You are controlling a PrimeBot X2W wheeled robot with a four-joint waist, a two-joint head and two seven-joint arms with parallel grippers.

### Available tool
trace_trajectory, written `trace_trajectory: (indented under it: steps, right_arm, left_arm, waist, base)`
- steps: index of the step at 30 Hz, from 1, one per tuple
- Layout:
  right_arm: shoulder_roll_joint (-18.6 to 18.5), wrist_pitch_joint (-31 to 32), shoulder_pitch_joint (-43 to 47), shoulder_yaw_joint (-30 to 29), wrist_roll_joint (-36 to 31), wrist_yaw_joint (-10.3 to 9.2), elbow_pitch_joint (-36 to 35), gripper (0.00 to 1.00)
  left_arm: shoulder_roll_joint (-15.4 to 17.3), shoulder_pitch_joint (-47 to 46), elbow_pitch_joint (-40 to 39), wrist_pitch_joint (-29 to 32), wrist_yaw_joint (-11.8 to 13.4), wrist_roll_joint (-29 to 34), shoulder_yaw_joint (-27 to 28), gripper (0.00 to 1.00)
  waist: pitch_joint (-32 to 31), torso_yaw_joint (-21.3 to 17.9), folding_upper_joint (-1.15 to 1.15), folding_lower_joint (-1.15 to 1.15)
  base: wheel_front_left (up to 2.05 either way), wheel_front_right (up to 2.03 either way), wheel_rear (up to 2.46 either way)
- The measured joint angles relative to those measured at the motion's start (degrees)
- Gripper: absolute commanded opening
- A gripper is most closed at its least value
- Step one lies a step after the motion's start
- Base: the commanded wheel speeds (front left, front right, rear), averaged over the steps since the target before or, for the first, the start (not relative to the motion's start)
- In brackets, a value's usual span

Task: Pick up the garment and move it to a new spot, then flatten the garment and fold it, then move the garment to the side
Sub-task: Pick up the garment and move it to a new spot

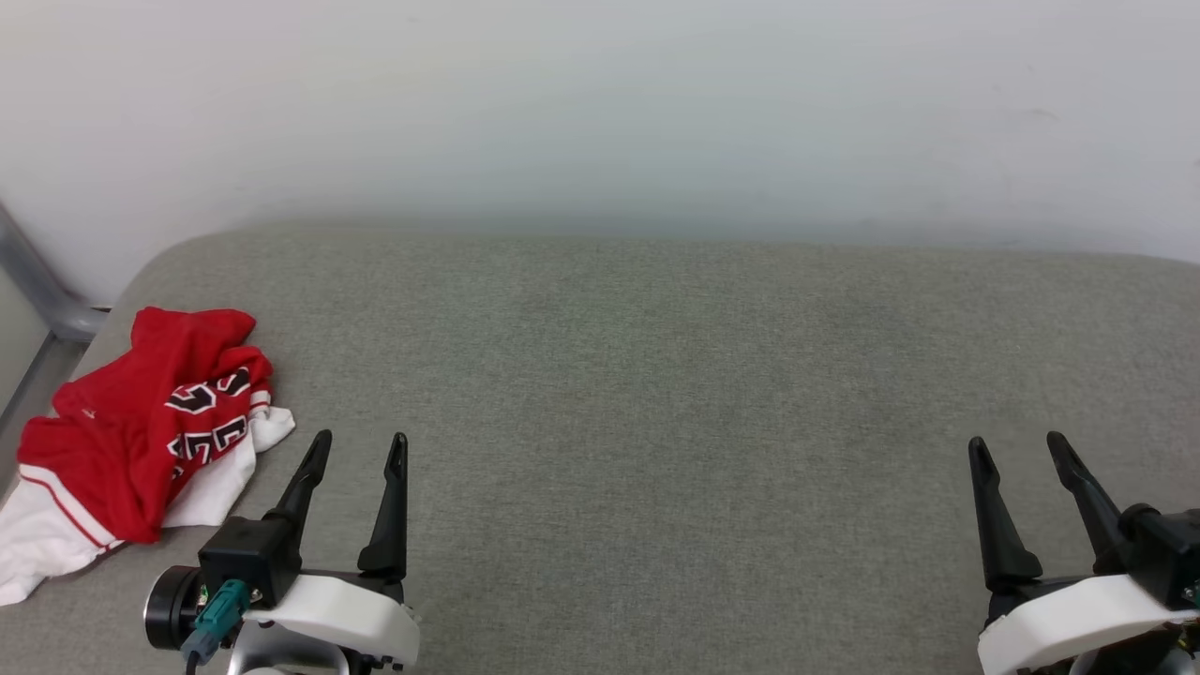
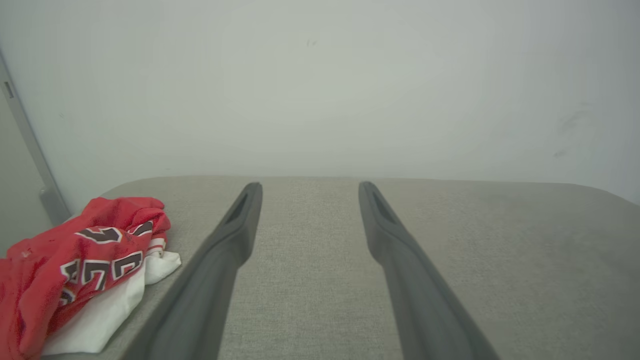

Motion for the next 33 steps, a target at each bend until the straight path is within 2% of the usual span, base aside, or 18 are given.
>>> trace_trajectory:
  steps: [5, 6, 12, 22, 27, 33]
  right_arm:
    - [0.04, -0.07, 0.08, 0.44, -0.31, 0.01, -0.45, 1.00]
    - [0.05, -0.49, 0.24, 0.78, -0.56, 0.01, -0.51, 1.00]
    - [0.09, -1.58, 0.31, 0.68, -0.73, 0.01, -0.36, 1.00]
    - [0.10, -2.86, 0.29, 1.53, -3.60, 0.02, -0.48, 1.00]
    - [0.10, -3.00, 0.21, 1.56, -3.55, 0.02, -0.55, 1.00]
    - [0.10, -2.96, -0.03, 1.43, -3.58, 0.02, -0.68, 1.00]
  left_arm:
    - [-0.76, 0.01, 0.22, -0.65, -1.04, 0.58, 1.80, 1.00]
    - [-1.22, 0.07, 0.40, -0.99, -1.43, 1.45, 2.92, 1.00]
    - [-2.27, 0.86, 1.40, -1.67, -2.58, 2.44, 5.00, 1.00]
    - [-2.45, 1.03, 4.01, -2.57, -4.11, 5.45, 7.55, 1.00]
    - [-2.14, 0.96, 4.81, -2.68, -4.54, 5.87, 8.18, 1.00]
    - [-2.27, -0.13, 5.27, -2.67, -4.94, 5.60, 9.15, 1.00]
  waist:
    - [0.00, 2.83, 0.00, 0.00]
    - [-0.06, 5.00, 0.00, 0.00]
    - [-0.23, 9.73, 0.00, 0.00]
    - [-0.43, 17.33, 0.00, 0.00]
    - [-0.41, 19.61, 0.00, 0.00]
    - [0.46, 20.25, 0.00, 0.00]
  base:
    - [0.00, 0.00, 0.00]
    - [0.00, 0.00, 0.00]
    - [0.00, 0.00, 0.00]
    - [0.00, 0.00, 0.00]
    - [0.00, 0.00, 0.00]
    - [0.00, 0.00, 0.00]
